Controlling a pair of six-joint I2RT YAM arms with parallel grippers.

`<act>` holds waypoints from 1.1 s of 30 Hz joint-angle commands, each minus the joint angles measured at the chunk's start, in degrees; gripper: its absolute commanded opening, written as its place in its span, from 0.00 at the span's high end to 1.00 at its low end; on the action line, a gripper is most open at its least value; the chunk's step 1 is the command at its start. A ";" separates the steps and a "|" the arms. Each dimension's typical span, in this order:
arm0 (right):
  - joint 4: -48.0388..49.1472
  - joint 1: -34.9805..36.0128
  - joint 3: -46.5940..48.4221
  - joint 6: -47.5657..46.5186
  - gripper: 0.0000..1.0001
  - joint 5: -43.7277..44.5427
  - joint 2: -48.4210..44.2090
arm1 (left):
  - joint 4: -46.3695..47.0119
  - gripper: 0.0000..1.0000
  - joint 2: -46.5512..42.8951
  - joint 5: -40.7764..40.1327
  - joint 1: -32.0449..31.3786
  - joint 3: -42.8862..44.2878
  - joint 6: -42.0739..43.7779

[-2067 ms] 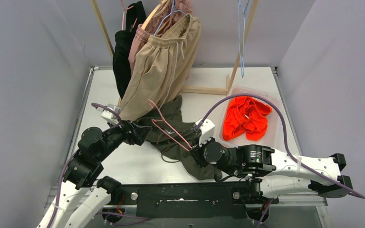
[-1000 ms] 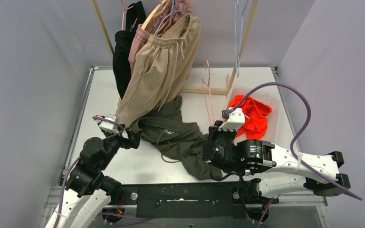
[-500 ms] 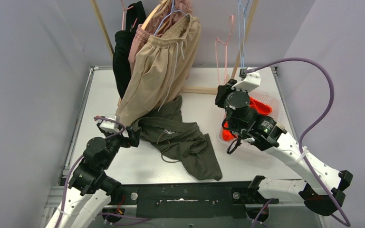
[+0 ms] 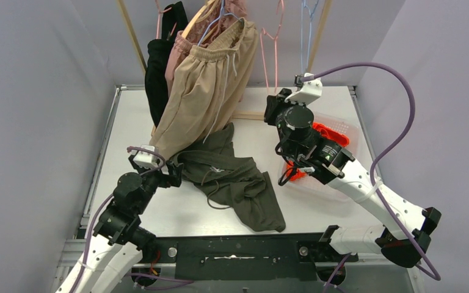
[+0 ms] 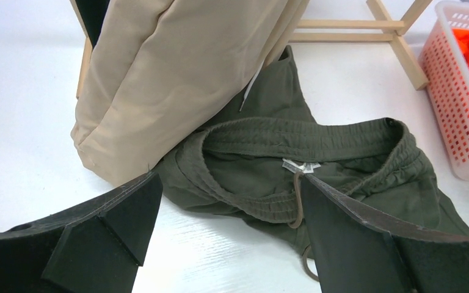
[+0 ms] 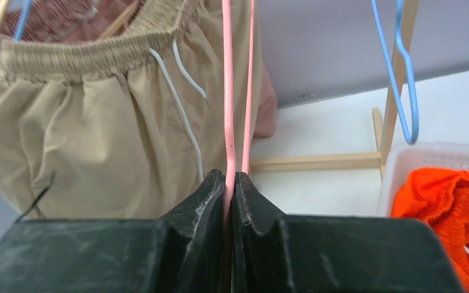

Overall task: Remove the shorts from the hanger
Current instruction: Place the hanger on the clothes rod.

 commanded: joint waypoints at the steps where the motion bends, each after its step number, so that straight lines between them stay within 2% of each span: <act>1: 8.07 -0.10 6.20 -5.61 1.00 1.76 1.41 | 4.62 0.15 2.46 -2.61 -0.22 0.73 -0.66; 7: 10.51 -0.73 10.46 -7.59 1.00 4.14 3.39 | 2.38 0.15 0.06 -8.27 -0.13 1.67 -2.42; 15: -0.01 -7.70 19.67 -2.42 1.00 2.33 9.46 | 2.47 0.15 -1.04 -7.46 -0.21 1.49 -2.57; 20: -7.08 -14.26 27.28 1.44 1.00 -10.24 14.28 | 2.69 0.15 -0.13 -6.25 -0.22 1.62 -2.60; 26: -14.84 -17.00 33.81 1.84 0.99 -15.15 19.67 | 2.63 0.15 -0.43 -6.09 -0.22 1.44 -2.51; 30: -20.05 -17.19 36.23 3.67 0.89 -17.08 22.00 | 2.71 0.15 -0.59 -5.81 -0.28 1.35 -2.19; 33: -22.00 -17.18 36.27 4.51 0.89 -17.90 22.29 | 2.71 0.15 -0.68 -5.78 -0.31 1.31 -2.16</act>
